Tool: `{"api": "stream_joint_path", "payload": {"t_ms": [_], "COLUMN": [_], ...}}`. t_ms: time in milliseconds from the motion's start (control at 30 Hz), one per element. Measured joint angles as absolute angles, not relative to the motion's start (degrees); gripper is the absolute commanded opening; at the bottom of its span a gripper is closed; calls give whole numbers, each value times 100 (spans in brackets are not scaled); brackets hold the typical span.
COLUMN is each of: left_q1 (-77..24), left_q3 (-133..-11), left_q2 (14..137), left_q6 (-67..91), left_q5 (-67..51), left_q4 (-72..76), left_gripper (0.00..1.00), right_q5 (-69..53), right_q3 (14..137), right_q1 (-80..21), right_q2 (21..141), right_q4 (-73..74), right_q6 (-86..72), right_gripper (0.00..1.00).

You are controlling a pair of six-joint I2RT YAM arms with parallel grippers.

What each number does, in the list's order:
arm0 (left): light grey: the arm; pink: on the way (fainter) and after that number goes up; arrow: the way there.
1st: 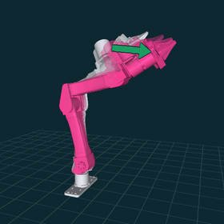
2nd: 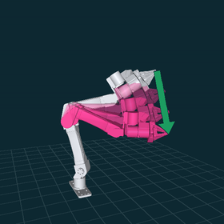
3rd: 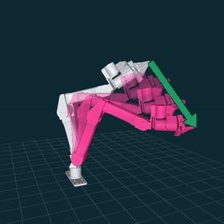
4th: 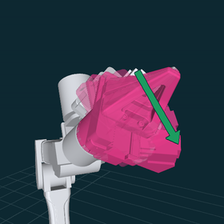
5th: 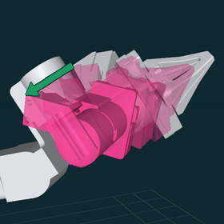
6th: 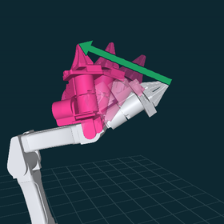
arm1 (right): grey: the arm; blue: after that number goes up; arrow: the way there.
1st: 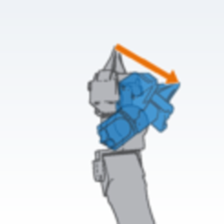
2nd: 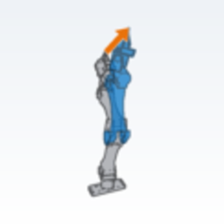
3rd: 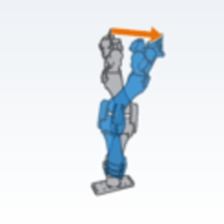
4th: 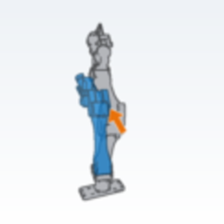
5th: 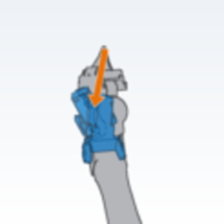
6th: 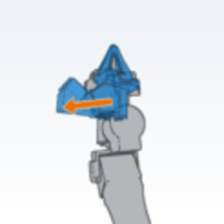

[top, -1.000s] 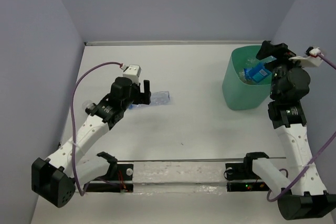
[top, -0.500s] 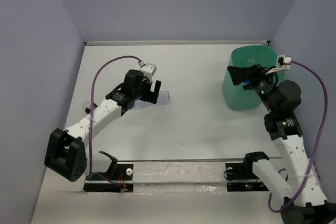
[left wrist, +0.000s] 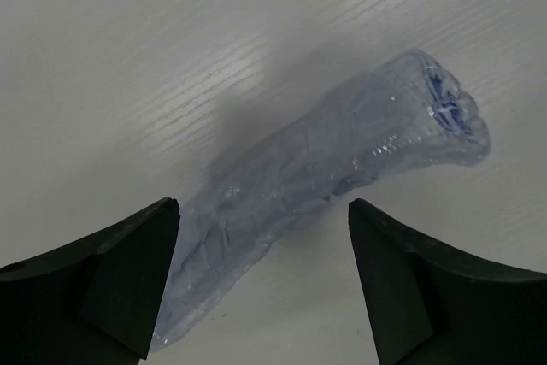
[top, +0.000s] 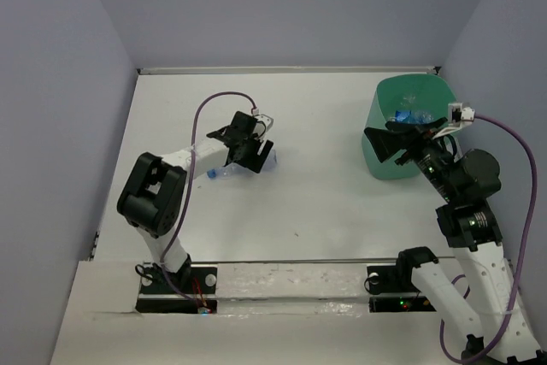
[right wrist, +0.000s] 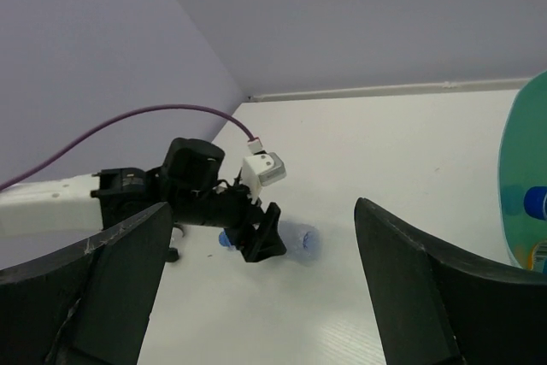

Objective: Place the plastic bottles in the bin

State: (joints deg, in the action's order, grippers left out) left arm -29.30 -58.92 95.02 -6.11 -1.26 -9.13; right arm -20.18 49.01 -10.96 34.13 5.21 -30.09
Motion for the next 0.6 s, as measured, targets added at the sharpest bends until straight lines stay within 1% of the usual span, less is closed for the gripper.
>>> {"api": "stream_joint_path", "payload": {"t_ms": [33,67,100,133,267,433,533,600], "left_q1": [-2930,-2930,-2928,-2928,-2963,-3065,-3131,-3162], "left_q3": [-6001,-6066,-6128,-6195,-6274,-6202,-6084,-6016], "left_q2": [9743,9880,10051,10141,10097,9832,9317,8812], "left_q6": [-617,-633,-633,-611,-633,-519,-412,-309], "left_q5": [-73,-21,5,1,113,165,-32,-357], "left_q4": [-958,-993,-1009,-1017,-1028,-1170,-1221,-1173], "left_gripper": [75,64,56,38,15,14,15,15], "right_q5": [-2071,-2104,-2139,-2167,-2257,-2467,-2591,-2600], "right_q3": [4901,4901,4901,4897,4842,4683,4593,4565], "right_q1": [-1098,-1098,-1098,-1098,-1098,-1098,-1179,-1437], "right_q2": [3413,3413,3413,3413,3426,3616,3859,4060], "right_q4": [561,572,578,580,576,552,504,403], "right_q6": [-3000,-3000,-3000,-3000,-3000,-3026,-3098,-3142], "right_gripper": [91,91,91,91,90,90,91,93]}}
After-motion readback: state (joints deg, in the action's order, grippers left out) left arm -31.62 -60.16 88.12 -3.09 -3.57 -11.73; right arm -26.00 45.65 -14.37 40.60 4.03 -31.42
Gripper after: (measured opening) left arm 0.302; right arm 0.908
